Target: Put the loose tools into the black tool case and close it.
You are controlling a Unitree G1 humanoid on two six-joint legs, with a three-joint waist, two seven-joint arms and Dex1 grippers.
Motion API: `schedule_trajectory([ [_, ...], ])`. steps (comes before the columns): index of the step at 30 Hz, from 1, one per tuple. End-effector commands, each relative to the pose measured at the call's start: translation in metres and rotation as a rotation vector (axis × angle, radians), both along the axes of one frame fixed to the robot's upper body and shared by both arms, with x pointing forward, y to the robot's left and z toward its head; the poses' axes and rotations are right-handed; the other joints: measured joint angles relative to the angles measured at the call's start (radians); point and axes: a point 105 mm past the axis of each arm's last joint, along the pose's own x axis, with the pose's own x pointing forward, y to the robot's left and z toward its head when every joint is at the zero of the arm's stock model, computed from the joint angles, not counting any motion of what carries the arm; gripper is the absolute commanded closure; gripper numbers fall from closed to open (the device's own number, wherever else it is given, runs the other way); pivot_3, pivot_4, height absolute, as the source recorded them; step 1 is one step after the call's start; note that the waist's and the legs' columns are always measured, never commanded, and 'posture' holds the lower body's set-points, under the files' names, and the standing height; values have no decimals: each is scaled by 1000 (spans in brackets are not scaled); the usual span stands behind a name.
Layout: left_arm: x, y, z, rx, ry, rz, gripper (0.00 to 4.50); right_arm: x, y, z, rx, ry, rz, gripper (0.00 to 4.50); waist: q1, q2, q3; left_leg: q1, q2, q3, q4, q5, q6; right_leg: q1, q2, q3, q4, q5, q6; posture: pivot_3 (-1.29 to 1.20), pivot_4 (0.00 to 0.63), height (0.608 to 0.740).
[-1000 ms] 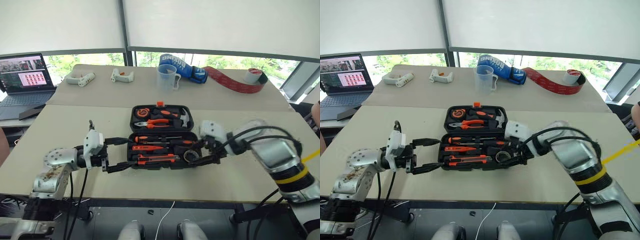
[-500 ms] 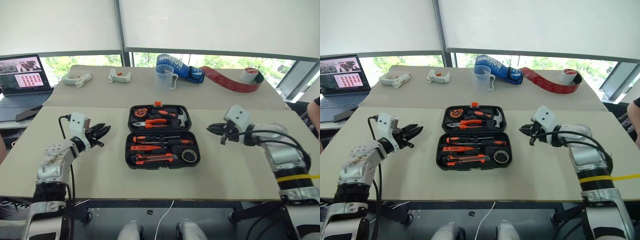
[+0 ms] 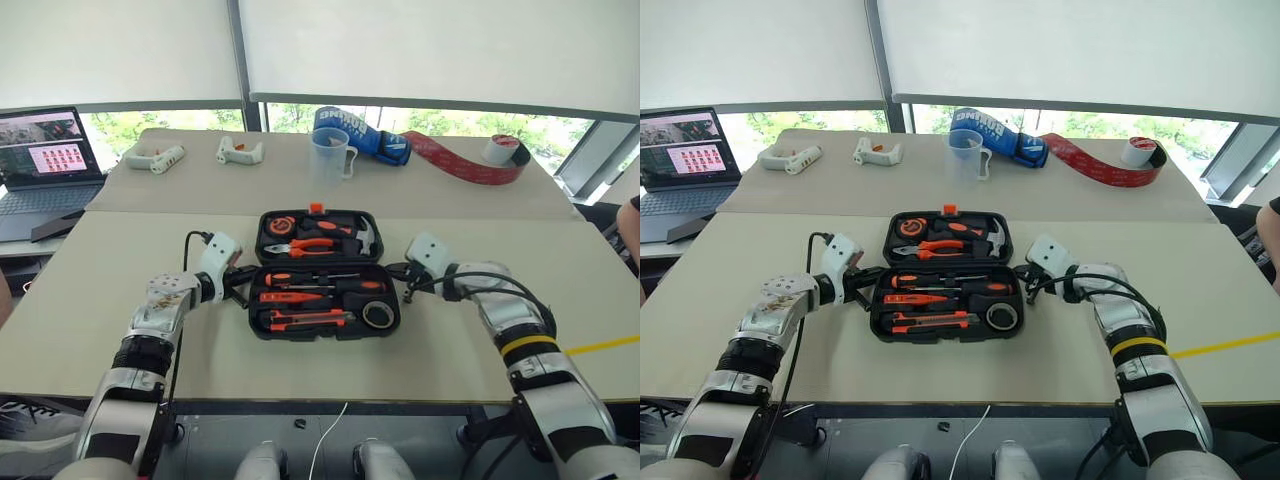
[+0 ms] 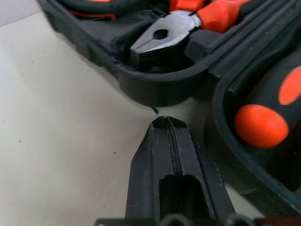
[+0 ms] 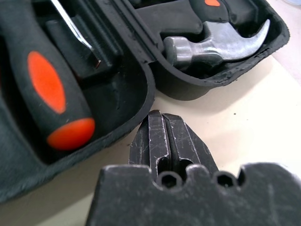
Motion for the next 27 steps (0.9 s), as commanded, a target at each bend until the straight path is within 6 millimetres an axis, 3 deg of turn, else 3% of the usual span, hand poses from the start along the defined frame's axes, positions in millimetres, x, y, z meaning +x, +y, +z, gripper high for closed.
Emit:
schedule_trajectory([
  [1, -6, -18, 10, 1, -25, -116, 4483, -16, 22, 10, 34, -31, 134, 4500, 0, 0, 0, 0, 0, 0, 0, 0, 0, 0, 0, 0, 0, 0, 0, 0, 150, 740],
  [13, -49, 17, 5, 59, 19, -182, 4483, -70, 15, 9, 145, 79, 175, 4500, 1, 0, 0, 0, 1, -6, 0, -2, 1, 0, 0, 0, -1, 0, 0, 0, 150, 740],
  [15, -51, 27, 2, 95, 75, -132, 4483, -64, 4, 13, 116, 21, 121, 4500, 1, 0, 0, 0, 1, -6, 1, -2, 1, 0, 0, 0, -1, 0, 0, 0, 150, 740],
  [17, -51, 33, 11, 56, 66, -92, 4483, -60, -8, 17, 102, -2, 78, 4500, 1, 0, 0, 2, 1, -6, 2, -2, 0, 0, 0, 1, 1, 0, 0, 0, 150, 740],
  [19, -55, 40, 21, -12, 101, -66, 3971, -69, -12, 22, 143, 65, 96, 4500, 2, 0, 1, 3, 1, -6, 2, -1, -1, 1, 0, 1, 1, 0, 0, 0, 150, 740],
  [20, -64, 40, 25, -55, 160, -100, 3578, -76, -13, 25, 161, 112, 119, 4037, 2, 0, 1, 2, 1, -6, 2, 0, -1, 1, 0, 1, 2, 0, 0, 0, 150, 740],
  [22, -79, 44, 29, -105, 295, -108, 3036, -86, -12, 33, 179, 138, 150, 3752, 0, -1, 1, 2, 2, -6, 2, 0, -1, 1, 1, 1, 2, 0, 0, 0, 150, 740],
  [25, -81, 57, 42, -124, 436, 6, 1873, -85, -8, 62, 267, 134, 117, 2690, 0, -2, 2, 3, 3, -7, 2, 0, -1, 0, 2, 0, 3, -1, -1, 0, 150, 740],
  [27, -75, 53, 62, -205, 451, 8, 1152, -82, -7, 75, 299, 231, 35, 2007, 2, -2, 2, 2, 2, -8, 2, 0, -1, 0, 2, 0, 4, -1, -1, 0, 150, 740],
])
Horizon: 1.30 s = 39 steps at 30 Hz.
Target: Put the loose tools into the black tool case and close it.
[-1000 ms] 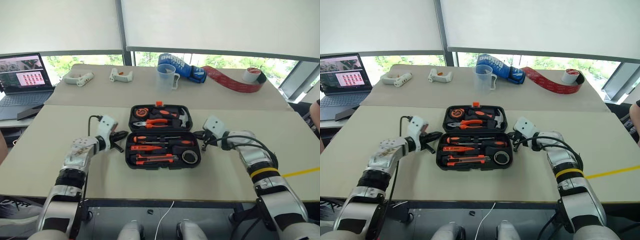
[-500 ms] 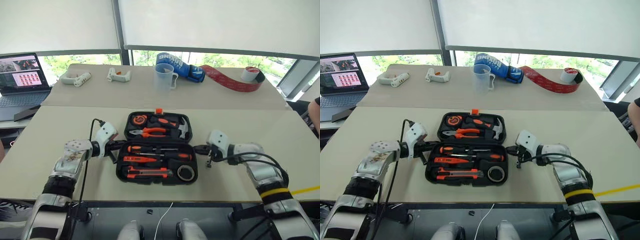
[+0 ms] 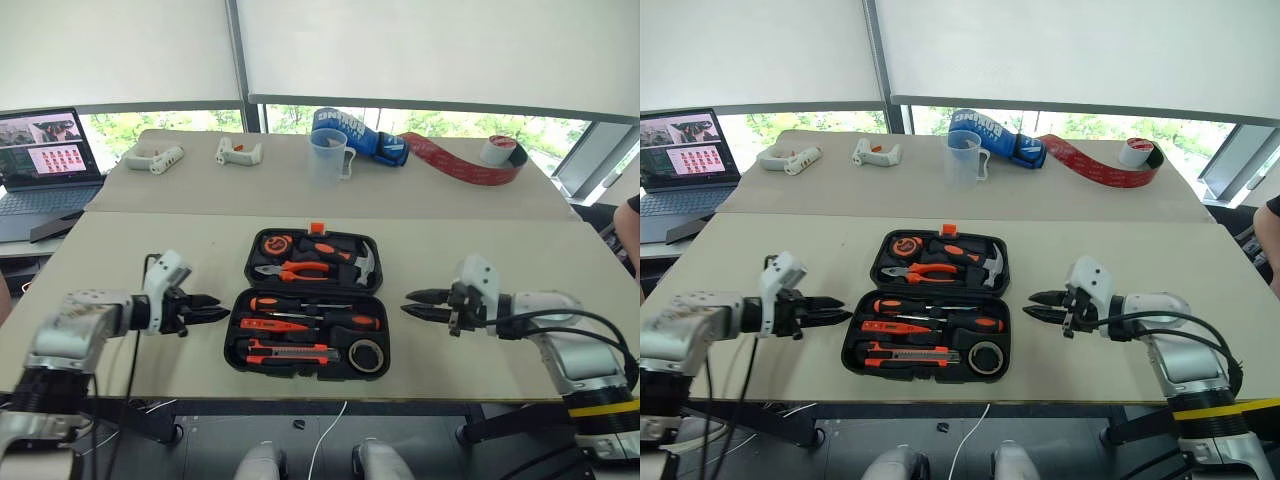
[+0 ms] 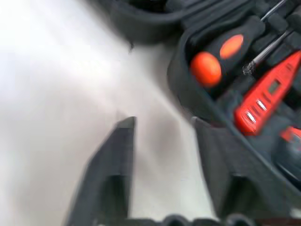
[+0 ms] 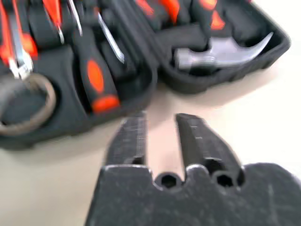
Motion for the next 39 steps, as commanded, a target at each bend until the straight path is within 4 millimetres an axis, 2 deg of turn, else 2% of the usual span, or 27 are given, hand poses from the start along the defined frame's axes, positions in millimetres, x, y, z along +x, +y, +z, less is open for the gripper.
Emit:
schedule_trajectory([
  [1, 9, -10, 39, -115, 10, 26, 809, 6, 6, 39, 39, 123, -105, 1661, 2, 0, 1, 0, 0, 0, 0, 0, -1, 0, 0, 0, 0, 0, 0, 0, 150, 740],
  [3, 20, -14, 53, -145, -4, 50, 107, 9, 14, 54, 107, 259, -135, 1057, 2, -1, 1, 0, 0, 0, 1, 2, -1, 0, -1, 0, 0, 0, 0, 0, 150, 740],
  [5, 33, -18, 61, -144, -5, 94, 0, 8, 21, 64, 138, 369, -121, 281, 3, -2, 2, 0, 0, -1, 1, 3, -1, 1, 0, 0, 0, 1, -1, 0, 150, 740],
  [6, 39, -19, 62, -134, 2, 123, 0, 8, 22, 63, 112, 418, -133, 92, 5, -2, 2, 0, 0, -1, 1, 3, -1, 1, 0, -1, 0, 1, -1, 0, 150, 740],
  [9, 54, -21, 59, -84, 23, 188, 0, 13, 24, 52, 22, 531, -203, 92, 5, -3, 2, -1, -1, -2, 0, 3, -1, 1, 0, -2, -1, 1, -2, 0, 150, 740],
  [12, 58, -30, 53, -47, 72, 178, 0, 33, 27, 44, 34, 617, -316, 92, -1, -3, 2, -5, -2, -2, 0, 2, 0, -2, -1, -1, -2, 1, -1, 0, 150, 740],
  [17, 80, -39, 43, -39, 53, 239, 0, 58, 25, 28, -1, 631, -441, 92, 2, -3, 2, -18, -3, -1, 0, 2, 0, -16, -1, -1, 2, 2, -1, 0, 150, 740],
  [21, 84, -45, 36, -52, 75, 249, 0, 71, 23, 21, 7, 650, -503, 92, 1, -3, 2, -21, -3, 1, 0, 2, -1, -16, -1, -2, 2, 2, 0, 0, 150, 740],
  [29, 88, -40, 30, -92, 94, 286, 0, 81, 23, 6, -29, 649, -558, 92, -2, -3, 2, -22, -3, 0, 0, 2, 0, -17, -2, -3, 1, 3, 1, 0, 150, 740],
  [30, 88, -40, 27, -100, 102, 291, 258, 82, 22, 3, -31, 651, -570, 605, -2, -3, 2, -22, -3, 0, 0, 2, -1, -17, -2, -3, 1, 3, 1, 0, 150, 740],
  [32, 89, -40, 21, -112, 117, 303, 735, 83, 21, -2, -35, 655, -586, 1165, -2, -3, 2, -22, -3, 0, 0, 2, -1, -17, -2, -3, 2, 3, 1, 0, 150, 740],
  [39, 93, -48, 11, -230, 136, 336, 3294, 83, 13, -11, -33, 679, -642, 3550, 3, -3, 2, -19, -4, 0, 3, 3, -2, -13, -2, -3, 1, 5, 2, 0, 150, 740],
])
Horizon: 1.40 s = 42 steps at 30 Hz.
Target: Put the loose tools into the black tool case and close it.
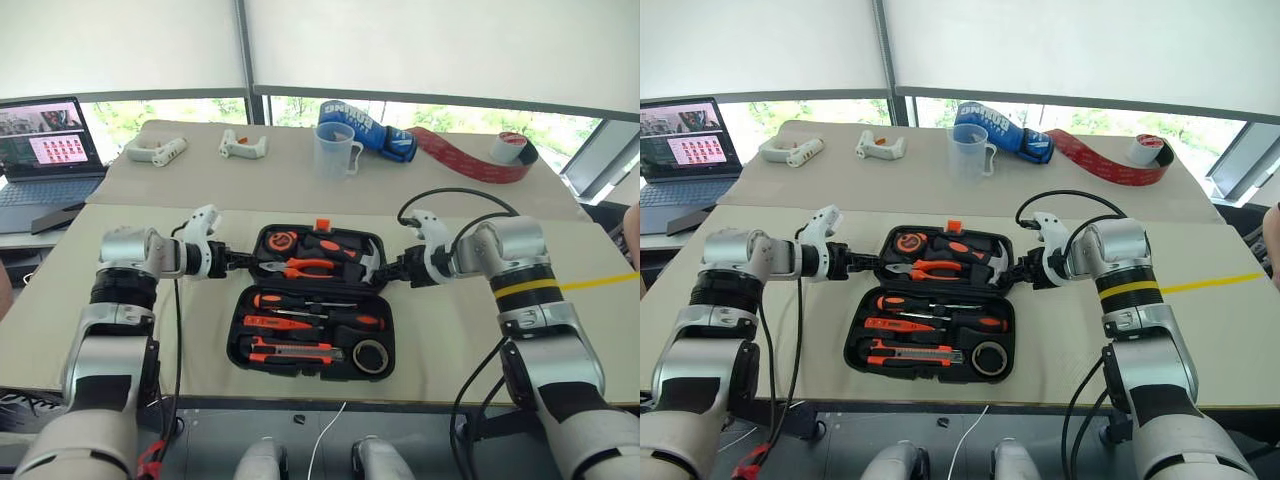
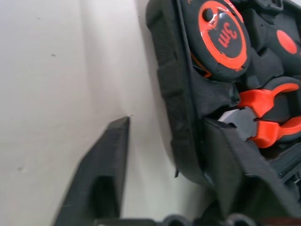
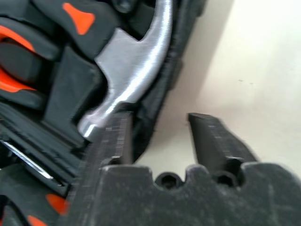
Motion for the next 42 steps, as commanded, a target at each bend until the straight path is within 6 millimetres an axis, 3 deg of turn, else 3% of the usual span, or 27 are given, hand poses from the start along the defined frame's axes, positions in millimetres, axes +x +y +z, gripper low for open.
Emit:
schedule_trajectory([
  [1, 3, 3, 0, -39, -24, 37, 3726, 1, -15, -2, -27, 2, -61, 3888, 2, 0, 0, 0, 0, 0, 1, 0, 0, 0, 0, 0, 0, 0, 0, 0, 150, 740],
  [3, 4, 2, -1, -72, -44, 44, 4409, -1, -14, -3, -8, 7, -65, 4462, 2, 0, 0, 2, 0, 0, 2, 2, 0, 1, 0, 0, 0, 1, 0, 0, 150, 740],
  [8, 7, 6, 12, -211, -138, 73, 4409, 0, 1, 19, 152, -151, -6, 4462, 1, 0, 0, 3, 0, -2, 2, 3, -1, 2, 0, 0, 1, 2, -1, 0, 150, 740],
  [11, 6, 12, 30, -250, -322, 35, 4409, -3, 6, 39, 186, -329, 70, 4462, -3, 0, 0, 2, 0, -4, 2, 4, -1, 1, 0, 1, 1, 3, -1, 0, 150, 740],
  [15, -5, 27, 48, -202, -604, 15, 4409, -16, 7, 54, 124, -559, 183, 4462, -6, 0, 0, -1, 1, -4, 0, 4, -1, -3, 1, 1, 1, 4, -2, 0, 150, 740],
  [19, -29, 38, 54, -136, -816, 28, 4409, -35, 2, 55, -131, -825, 341, 4462, -3, 0, 0, -5, 1, -4, -3, 3, 0, -6, 0, 1, 0, 4, -2, 0, 150, 740],
  [23, -63, 47, 33, -48, -906, -4, 4409, -50, -3, 42, -333, -1049, 426, 4462, -3, 0, 0, -6, 1, -3, -3, 1, 0, -7, 0, 1, -2, 4, -1, 0, 150, 740],
  [28, -90, 57, 0, 284, -1050, -101, 4409, -69, -4, 10, -730, -1411, 615, 4462, -3, 0, 0, -2, 2, 0, -3, 0, 0, -4, 0, 2, -6, 4, -1, 0, 150, 740],
  [33, -117, 46, -24, 413, -1102, -291, 4409, -91, -16, -19, -856, -1580, 689, 4462, -2, 0, 0, 15, 4, 12, -3, 2, -1, 9, 0, 3, -7, 0, -8, 0, 150, 740],
  [34, -121, 45, -25, 395, -1101, -292, 3738, -95, -19, -26, -851, -1571, 715, 3719, -3, 0, 0, 22, 5, 14, -3, 2, -2, 14, -1, 4, -6, -2, -10, 0, 150, 740],
  [37, -119, 56, -25, 469, -1104, -273, 2812, -99, -34, -38, -837, -1486, 732, 2872, -4, -2, 1, 25, 7, 16, -3, 3, -1, 17, -1, 6, -5, -2, -9, 0, 150, 740],
  [40, -105, 88, -20, 463, -1017, -120, 1773, -97, -55, -26, -835, -1430, 640, 1886, -2, -3, 2, 25, 8, 16, -2, 5, 2, 16, -1, 6, -4, -1, -7, 0, 150, 740],
  [42, -100, 99, -20, 455, -965, -94, 1043, -99, -67, -21, -799, -1365, 599, 1873, 1, -3, 2, 25, 9, 16, -3, 7, 3, 16, 0, 5, -3, -1, -6, 0, 150, 740],
])
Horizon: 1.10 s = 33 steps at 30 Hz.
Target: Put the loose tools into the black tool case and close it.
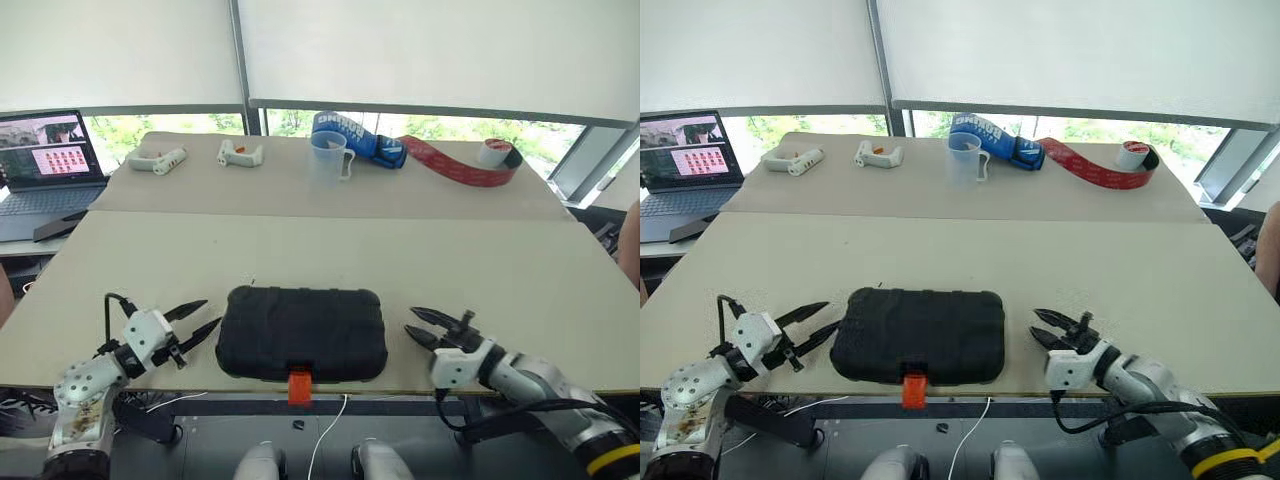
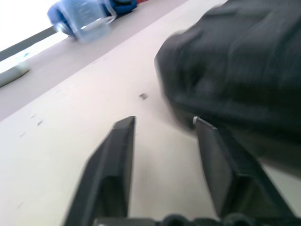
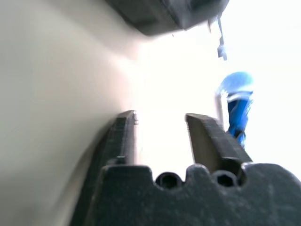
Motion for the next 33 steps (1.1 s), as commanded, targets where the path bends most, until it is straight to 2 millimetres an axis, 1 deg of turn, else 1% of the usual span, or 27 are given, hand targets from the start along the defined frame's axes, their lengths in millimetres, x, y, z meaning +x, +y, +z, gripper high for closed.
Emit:
schedule_trajectory([
  [1, 11, 24, 11, -24, 44, 61, 1043, -2, -23, 29, 127, 63, -71, 1873, 1, 0, 0, 1, 0, 0, 0, 0, 0, 0, 0, 0, 0, 0, 0, 0, 150, 740],
  [2, 14, 22, 11, -13, 58, 40, 1002, -7, -24, 31, 178, 124, -66, 2315, 1, 0, 0, 1, 0, 0, 0, 0, 0, 1, 0, 0, 0, 0, 0, 0, 150, 740],
  [3, 19, 18, 12, -8, 79, 11, 1002, -15, -20, 33, 236, 213, -39, 2597, 2, 0, 0, 1, 1, 0, 0, 0, 0, 1, 0, 0, 0, 0, 0, 0, 150, 740],
  [5, 28, 11, 15, -12, 100, -22, 1002, -27, -11, 41, 279, 283, 36, 3265, 4, 0, 0, 1, 2, 0, 0, 0, 0, 2, 0, 0, -1, 0, -1, 0, 150, 740],
  [6, 34, 6, 19, -10, 97, -37, 1264, -35, -7, 40, 291, 352, 67, 3631, 3, -1, 0, 0, 2, 0, 0, 0, 0, 2, 0, 0, -1, 1, -2, 0, 150, 740],
  [7, 41, -3, 22, -14, 102, -75, 1522, -45, -2, 35, 281, 443, 102, 3996, 3, -1, 0, -1, 2, 0, 0, 0, 0, 1, 0, 0, -2, 2, -2, 0, 150, 740],
  [8, 49, -13, 28, 7, 91, -107, 1714, -59, 4, 26, 256, 572, 142, 4270, 4, -1, 0, -1, 2, 0, 0, 0, 0, 1, 0, 0, -2, 3, 0, 0, 150, 740],
  [9, 55, -23, 33, 26, 90, -146, 2083, -72, 9, 19, 242, 687, 167, 4500, 6, -1, 0, -2, 2, 0, 0, 0, 0, 1, 0, 0, -2, 5, 3, 0, 150, 740],
  [10, 60, -32, 36, 73, 103, -197, 2391, -81, 14, 16, 263, 782, 176, 4500, 10, -3, -1, -3, 1, 0, 0, 0, 0, 1, 0, 0, -2, 5, 3, 0, 150, 740],
  [11, 64, -37, 40, 122, 106, -232, 2920, -86, 20, 16, 289, 845, 179, 4500, 12, -5, -1, -3, 1, 0, 0, 0, 0, 0, 1, -1, -3, 6, 2, 0, 150, 740],
  [12, 69, -39, 43, 160, 113, -253, 3248, -89, 25, 16, 306, 874, 186, 4500, 12, -6, -2, -3, 1, 0, 0, 0, 0, 0, 1, -2, -3, 6, 1, 0, 150, 740],
  [13, 78, -44, 53, 168, 124, -266, 3599, -92, 32, 14, 300, 899, 200, 4500, 11, -6, -1, -4, 1, 0, 0, 0, 0, 0, 1, -2, -3, 6, 1, 0, 150, 740],
  [14, 86, -49, 62, 151, 139, -273, 4050, -95, 38, 12, 285, 917, 218, 4500, 9, -6, -1, -4, 0, 0, 0, 0, 0, -1, 1, -1, -3, 5, 0, 0, 150, 740],
  [15, 90, -54, 67, 160, 154, -294, 4451, -96, 45, 9, 269, 921, 233, 4500, 9, -7, -1, -5, 0, 0, 1, 0, 0, -1, 2, -2, -3, 4, -1, 0, 150, 740],
  [17, 93, -59, 65, 217, 193, -332, 4451, -95, 55, 6, 255, 924, 247, 4500, 5, -8, -1, -5, -1, 0, 1, 0, 0, -2, 2, -2, -3, 1, 1, 0, 150, 740],
  [19, 97, -60, 60, 255, 229, -336, 4451, -88, 66, 7, 291, 922, 245, 4500, 0, -7, -1, -5, -1, 0, 1, 0, 0, -2, 2, -1, -3, 1, 2, 0, 150, 740],
  [21, 99, -58, 58, 262, 257, -331, 4451, -83, 74, 8, 289, 917, 258, 4500, -2, -8, -1, -5, -2, 0, 0, 0, 0, -2, 2, -1, -3, 2, 3, 0, 150, 740],
  [22, 100, -58, 56, 263, 269, -332, 4451, -82, 78, 7, 289, 921, 262, 4500, -2, -8, -1, -6, -2, 0, 0, 0, 0, -3, 2, -1, -3, 4, 5, 0, 150, 740],
  [25, 96, -56, 47, 276, 305, -349, 4451, -77, 87, 6, 313, 926, 254, 4500, 3, -9, 0, -8, -2, -1, 0, 0, 1, -4, 2, -2, -3, 5, 3, 0, 150, 740],
  [28, 90, -51, 36, 273, 356, -358, 4451, -69, 91, 1, 326, 931, 224, 4500, 4, -9, 0, -11, -2, -2, 1, 0, 1, -6, 2, -2, -3, 5, 3, 0, 150, 740],
  [30, 85, -48, 29, 257, 389, -364, 4451, -59, 91, -2, 330, 912, 188, 4500, 1, -9, 0, -12, -3, -2, 1, 0, 1, -6, 1, -2, -3, 5, 3, 0, 150, 740],
  [33, 77, -46, 20, 235, 421, -383, 4451, -36, 91, 4, 381, 841, 135, 4500, -2, -9, 0, -11, -2, -1, 2, 0, 1, -6, 1, -2, -2, 6, 2, 0, 150, 740],
])
